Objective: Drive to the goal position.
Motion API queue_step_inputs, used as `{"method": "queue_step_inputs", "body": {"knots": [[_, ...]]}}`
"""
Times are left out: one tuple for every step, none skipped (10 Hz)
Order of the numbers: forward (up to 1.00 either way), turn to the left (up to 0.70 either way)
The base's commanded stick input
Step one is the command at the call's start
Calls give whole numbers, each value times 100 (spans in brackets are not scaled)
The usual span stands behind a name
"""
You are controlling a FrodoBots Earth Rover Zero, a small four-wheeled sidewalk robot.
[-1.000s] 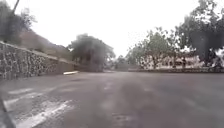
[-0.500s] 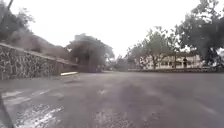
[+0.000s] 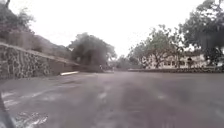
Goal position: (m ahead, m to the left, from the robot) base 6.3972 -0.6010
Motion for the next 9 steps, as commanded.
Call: {"method": "queue_step_inputs", "body": {"knots": [[70,0],[70,0],[70,0],[70,0],[70,0],[70,0],[70,0],[70,0],[70,0]]}}
